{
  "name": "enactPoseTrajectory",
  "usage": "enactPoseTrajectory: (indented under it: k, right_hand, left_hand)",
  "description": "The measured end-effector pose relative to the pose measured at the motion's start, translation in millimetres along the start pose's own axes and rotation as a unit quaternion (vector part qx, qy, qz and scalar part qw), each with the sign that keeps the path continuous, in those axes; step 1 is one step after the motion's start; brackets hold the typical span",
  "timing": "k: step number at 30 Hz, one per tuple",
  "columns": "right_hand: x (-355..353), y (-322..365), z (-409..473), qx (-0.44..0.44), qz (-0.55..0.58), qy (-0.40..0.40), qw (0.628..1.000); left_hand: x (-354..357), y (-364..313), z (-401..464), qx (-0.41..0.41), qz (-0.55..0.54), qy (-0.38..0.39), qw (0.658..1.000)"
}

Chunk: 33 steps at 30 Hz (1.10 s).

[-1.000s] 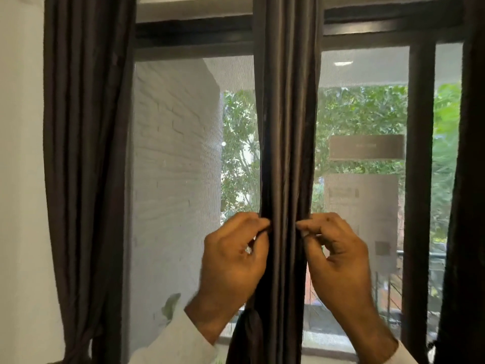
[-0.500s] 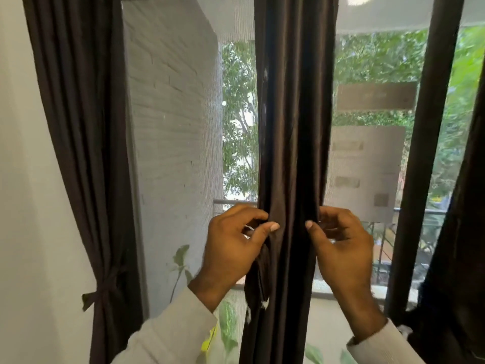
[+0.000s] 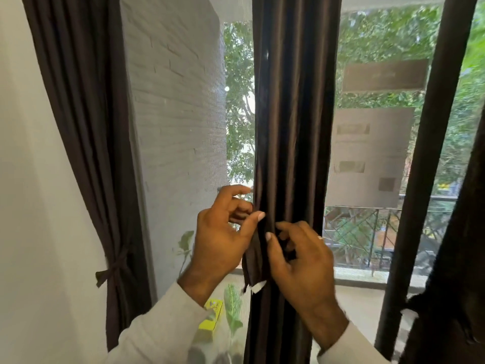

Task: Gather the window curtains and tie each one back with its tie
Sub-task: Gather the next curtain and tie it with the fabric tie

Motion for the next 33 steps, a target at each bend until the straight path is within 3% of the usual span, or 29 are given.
enactPoseTrajectory:
  k: [3, 7, 11, 13, 17, 19, 24, 30, 33]
  right_hand:
    - [4, -12, 4, 0.024, 0.028, -0.014, 0.999]
    - [19, 1, -3, -0.043, 0.011, 0.078, 0.996]
    - [22, -3, 5, -0.039, 0.073, 0.117, 0.990]
    - [11, -1, 8, -0.028, 0.101, 0.093, 0.990]
    - [-25, -20, 14, 0.106, 0.074, -0.077, 0.989]
    - [-21, -31, 17, 0.145, 0.077, -0.070, 0.984]
    - [-6, -22, 18, 0.100, 0.052, -0.042, 0.993]
    - [-8, 1, 38, 0.012, -0.028, -0.050, 0.998]
    - [-13, -17, 49, 0.060, -0.020, -0.084, 0.994]
  left_hand:
    - [-6, 3, 2, -0.014, 0.010, 0.008, 1.000]
    - [-6, 2, 6, -0.019, 0.004, 0.046, 0.999]
    - [-2, -6, 8, -0.023, 0.023, 0.028, 0.999]
    - [0, -4, 10, -0.026, 0.054, 0.024, 0.998]
    - [0, 0, 10, -0.011, 0.064, 0.029, 0.997]
    - [-1, -1, 9, 0.004, 0.065, 0.018, 0.998]
    - [-1, -2, 11, 0.043, 0.095, 0.012, 0.994]
    - [-4, 3, 13, -0.021, 0.077, 0.027, 0.996]
    - [-5, 8, 17, -0.036, 0.074, 0.040, 0.996]
Point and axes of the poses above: each hand's wrist, its own z-axis towards the middle knuckle, its own x-axis out of the palm, y = z × x, the point moved 6 cm from there along z, towards the middle knuckle, and after that the axes turned 2 degrees about -z, right-handed, at the moved point
